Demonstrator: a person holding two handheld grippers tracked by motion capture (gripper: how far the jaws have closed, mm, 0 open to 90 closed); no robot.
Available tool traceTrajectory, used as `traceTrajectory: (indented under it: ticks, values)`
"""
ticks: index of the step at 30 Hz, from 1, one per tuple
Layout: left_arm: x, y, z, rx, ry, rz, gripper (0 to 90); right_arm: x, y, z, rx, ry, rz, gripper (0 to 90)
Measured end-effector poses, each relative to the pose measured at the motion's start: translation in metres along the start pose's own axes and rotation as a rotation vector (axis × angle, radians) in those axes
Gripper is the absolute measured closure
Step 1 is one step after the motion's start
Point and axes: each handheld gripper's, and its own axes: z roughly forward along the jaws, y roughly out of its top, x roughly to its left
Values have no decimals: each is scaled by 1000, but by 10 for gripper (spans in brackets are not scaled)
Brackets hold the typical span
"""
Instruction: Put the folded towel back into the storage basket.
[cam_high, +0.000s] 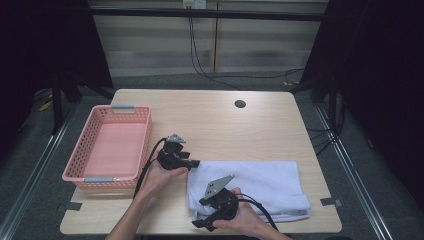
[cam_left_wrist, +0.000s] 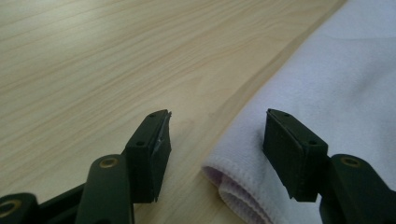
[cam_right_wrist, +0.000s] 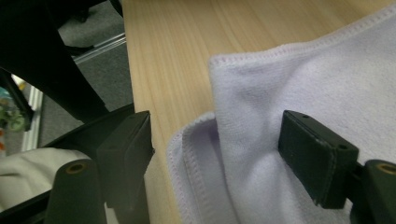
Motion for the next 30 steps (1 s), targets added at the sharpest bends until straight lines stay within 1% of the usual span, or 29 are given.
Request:
traceTrajectory:
  ticks: [1, 2, 3, 4, 5, 6, 8, 9, 10, 12, 15, 16, 17, 18, 19, 20, 21, 22, 23, 24, 25, 26, 27, 28, 29, 30]
  values:
    - [1, -1, 0, -5, 4, -16, 409, 2, -1, 1, -6, -9, -9, 252]
    - [2, -1, 1, -9, 5, -22, 405, 4, -2, 1, -8, -27, -25, 254]
    - [3, -1, 1, 3, 9, -25, 401, 5, -3, 2, -15, -34, -34, 255]
    - [3, -2, 3, 3, 19, -24, 397, 7, -5, 2, -22, -43, -46, 255]
    - [3, -3, 4, 8, 16, -25, 394, 8, -5, 3, -22, -59, -56, 256]
    - [3, -3, 5, 9, 15, -27, 394, 10, -6, 3, -19, -69, -77, 255]
    - [5, -4, 7, 12, 17, -31, 391, 14, -6, 4, -16, -95, -90, 255]
    - [5, -4, 7, 16, 14, -36, 389, 14, -7, 5, -15, -102, -109, 255]
    - [6, -4, 7, 24, 12, -32, 392, 15, -7, 5, -15, -105, -108, 256]
    - [6, -5, 7, 20, 13, -35, 399, 16, -7, 5, -10, -109, -118, 261]
    - [5, -6, 6, 19, 14, -31, 398, 20, -8, 7, 2, -150, -168, 271]
    - [4, -6, 7, 20, 15, -28, 398, 23, -8, 8, 10, -172, -198, 281]
    - [4, -6, 7, 18, 15, -25, 398, 23, -8, 8, 8, -176, -194, 295]
    - [3, -6, 7, 20, 6, -22, 399, 23, -8, 7, 11, -180, -186, 327]
    - [2, -6, 7, 24, -1, -14, 418, 21, -8, 6, 5, -190, -183, 405]
    - [1, -6, 8, 25, -20, -13, 467, 20, -9, 5, -6, -198, -177, 478]
    - [0, -7, 9, 22, -38, -14, 531, 18, -9, 3, -11, -208, -166, 529]
    - [-1, -7, 11, 33, -57, -11, 614, 15, -9, 2, -21, -209, -172, 572]
    - [-2, -7, 11, 29, -78, -18, 716, 14, -8, 1, -21, -220, -153, 629]
    - [-2, -7, 12, 21, -80, -21, 784, 13, -8, 1, -20, -226, -141, 659]
    - [-1, -6, 12, 18, -84, -29, 812, 10, -7, 0, -25, -213, -110, 693]
    - [0, -6, 11, 9, -96, -42, 824, 8, -6, -1, -31, -203, -93, 738]
    - [1, -5, 8, -5, -100, -50, 831, 5, -6, -3, -35, -188, -70, 754]
    - [1, -4, 6, -20, -107, -60, 835, 4, -5, -4, -38, -181, -67, 763]
    - [2, -3, 2, -35, -109, -60, 837, 3, -3, -6, -41, -180, -63, 767]
    - [2, -1, -1, -59, -114, -74, 839, 3, -1, -8, -53, -177, -61, 771]
